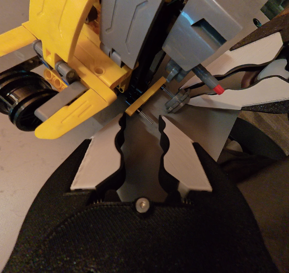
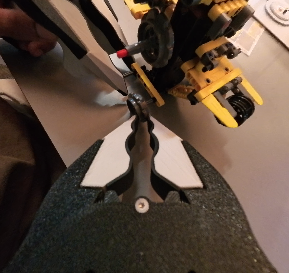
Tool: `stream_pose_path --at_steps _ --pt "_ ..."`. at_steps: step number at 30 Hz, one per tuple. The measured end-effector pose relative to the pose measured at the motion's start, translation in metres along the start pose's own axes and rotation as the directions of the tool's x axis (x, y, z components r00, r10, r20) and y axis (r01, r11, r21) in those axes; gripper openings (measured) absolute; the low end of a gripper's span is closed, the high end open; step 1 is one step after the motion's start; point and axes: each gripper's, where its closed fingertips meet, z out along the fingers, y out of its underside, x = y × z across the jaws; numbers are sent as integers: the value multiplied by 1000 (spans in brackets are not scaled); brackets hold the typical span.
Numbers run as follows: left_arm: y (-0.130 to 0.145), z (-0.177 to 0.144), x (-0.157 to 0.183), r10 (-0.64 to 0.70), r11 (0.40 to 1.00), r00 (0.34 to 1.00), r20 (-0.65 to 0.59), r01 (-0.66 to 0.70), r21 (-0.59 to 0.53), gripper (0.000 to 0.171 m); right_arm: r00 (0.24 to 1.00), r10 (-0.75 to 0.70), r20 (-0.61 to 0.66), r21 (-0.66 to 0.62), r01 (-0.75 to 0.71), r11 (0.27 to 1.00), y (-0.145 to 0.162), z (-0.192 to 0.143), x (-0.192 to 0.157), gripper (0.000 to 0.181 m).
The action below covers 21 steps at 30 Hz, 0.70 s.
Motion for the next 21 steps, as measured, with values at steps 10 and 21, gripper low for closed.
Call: stream_pose_path --at_steps 10,21 --pt "0 0 -1 6 1000 1000 4 -6 0 41 973 193 131 -55 -187 981 -4 -1 -1 11" --pt "-1 2 -1 48 999 998 33 -48 -6 40 971 196 137 -48 -191 980 -3 1 11 11"
